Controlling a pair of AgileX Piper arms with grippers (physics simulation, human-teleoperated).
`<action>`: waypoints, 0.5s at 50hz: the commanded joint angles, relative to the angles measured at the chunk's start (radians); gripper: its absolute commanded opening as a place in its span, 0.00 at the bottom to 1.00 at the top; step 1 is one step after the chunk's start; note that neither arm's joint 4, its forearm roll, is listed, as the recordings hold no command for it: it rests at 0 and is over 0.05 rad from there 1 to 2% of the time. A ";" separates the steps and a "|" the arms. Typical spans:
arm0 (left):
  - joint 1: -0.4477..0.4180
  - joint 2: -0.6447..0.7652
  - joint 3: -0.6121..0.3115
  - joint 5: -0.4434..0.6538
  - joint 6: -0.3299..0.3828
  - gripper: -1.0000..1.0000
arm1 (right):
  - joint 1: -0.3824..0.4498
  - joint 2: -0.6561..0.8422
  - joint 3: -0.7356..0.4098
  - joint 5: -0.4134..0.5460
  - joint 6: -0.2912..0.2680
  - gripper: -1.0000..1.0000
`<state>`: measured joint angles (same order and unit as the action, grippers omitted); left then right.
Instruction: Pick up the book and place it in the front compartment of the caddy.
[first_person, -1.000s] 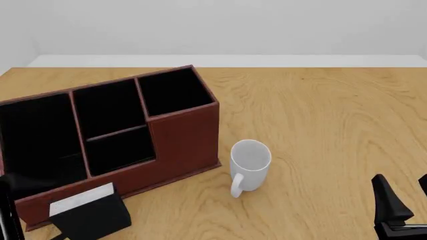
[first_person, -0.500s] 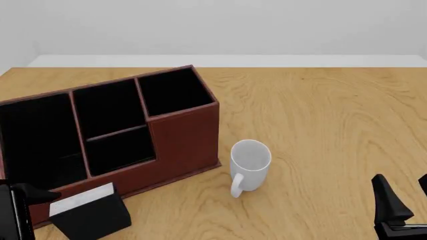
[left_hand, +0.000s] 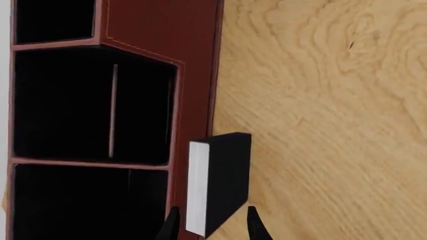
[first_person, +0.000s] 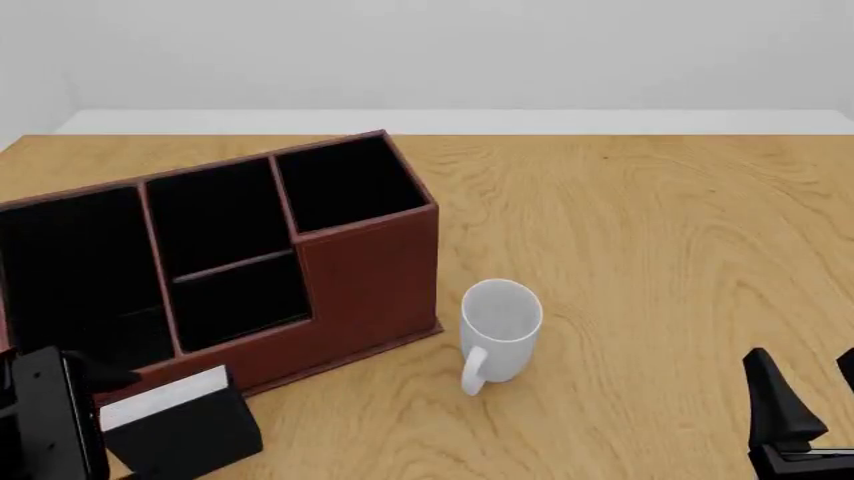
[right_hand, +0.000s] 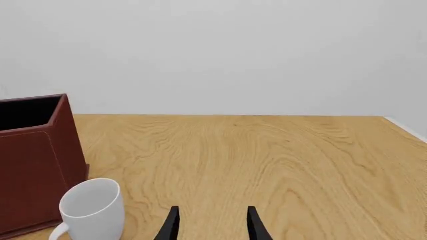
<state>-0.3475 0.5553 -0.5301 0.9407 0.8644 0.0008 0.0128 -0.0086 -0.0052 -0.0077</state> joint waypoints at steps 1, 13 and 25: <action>0.010 0.031 0.016 -0.042 -0.013 1.00 | 0.000 -0.001 0.000 0.000 0.000 1.00; 0.029 0.048 0.019 -0.059 -0.007 1.00 | 0.000 0.000 0.000 0.000 0.000 1.00; 0.052 0.086 0.040 -0.108 0.003 1.00 | 0.000 0.000 0.000 0.000 0.000 1.00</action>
<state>-0.3110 0.6145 -0.5041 0.8661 0.8621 0.0008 0.0128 -0.0086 -0.0052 -0.0077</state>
